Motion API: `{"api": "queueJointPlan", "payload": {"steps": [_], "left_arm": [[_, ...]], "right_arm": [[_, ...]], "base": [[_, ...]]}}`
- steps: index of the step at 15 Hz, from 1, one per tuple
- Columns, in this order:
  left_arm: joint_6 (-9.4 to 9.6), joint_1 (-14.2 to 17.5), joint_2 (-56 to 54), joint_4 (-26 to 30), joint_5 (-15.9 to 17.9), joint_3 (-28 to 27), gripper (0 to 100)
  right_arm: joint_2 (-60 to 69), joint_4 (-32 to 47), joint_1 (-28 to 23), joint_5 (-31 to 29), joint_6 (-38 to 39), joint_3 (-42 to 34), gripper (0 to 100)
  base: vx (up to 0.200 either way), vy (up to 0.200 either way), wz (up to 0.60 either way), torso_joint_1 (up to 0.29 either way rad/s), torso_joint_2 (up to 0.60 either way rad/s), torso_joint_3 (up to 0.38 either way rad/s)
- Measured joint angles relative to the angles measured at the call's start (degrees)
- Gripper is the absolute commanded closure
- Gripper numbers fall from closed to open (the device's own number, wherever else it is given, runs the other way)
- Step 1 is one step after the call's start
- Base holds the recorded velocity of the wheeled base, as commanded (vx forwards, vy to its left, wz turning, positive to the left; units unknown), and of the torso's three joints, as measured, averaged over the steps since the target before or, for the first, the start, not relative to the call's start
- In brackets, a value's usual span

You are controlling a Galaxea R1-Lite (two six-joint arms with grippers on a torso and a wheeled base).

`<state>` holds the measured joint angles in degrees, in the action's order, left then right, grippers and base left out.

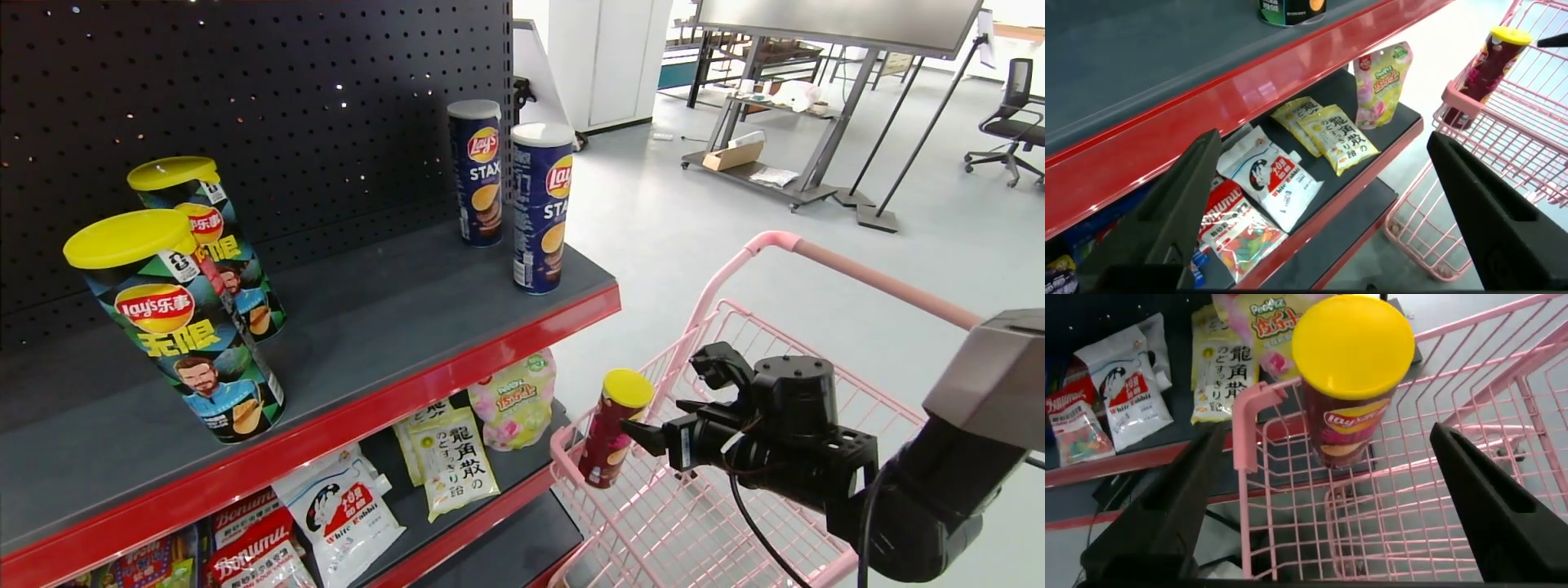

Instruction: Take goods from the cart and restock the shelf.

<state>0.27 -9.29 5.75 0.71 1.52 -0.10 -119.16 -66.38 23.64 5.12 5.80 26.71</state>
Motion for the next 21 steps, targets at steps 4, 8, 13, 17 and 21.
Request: {"api": "queueJointPlan", "payload": {"steps": [4,8,13,17,21], "left_arm": [[0.00,0.0,0.0,0.0,0.0,0.0,0],[0.00,0.0,0.0,0.0,0.0,0.0,0],[-0.02,0.0,0.0,0.0,0.0,0.0,0],[-0.02,0.0,0.0,0.0,0.0,0.0,0],[-0.02,0.0,0.0,0.0,0.0,0.0,0]], "right_arm": [[-4.9,-3.8,0.5,-0.2,-0.1,1.6,0],[-8.4,-4.0,0.6,-0.2,0.0,4.8,0],[-11.5,-4.0,1.9,-2.9,1.3,8.3,0],[-13.7,-4.0,2.6,-4.5,1.8,10.6,0],[-15.5,-4.0,2.4,-6.0,1.8,12.2,0]], "base": [[0.000,0.000,0.00,0.000,0.00,0.000],[0.000,0.000,0.00,0.000,0.00,0.000],[0.000,0.000,0.00,0.000,0.00,0.000],[0.000,0.000,0.00,0.000,0.00,0.000],[0.000,0.000,0.00,0.000,0.00,0.000]]}}
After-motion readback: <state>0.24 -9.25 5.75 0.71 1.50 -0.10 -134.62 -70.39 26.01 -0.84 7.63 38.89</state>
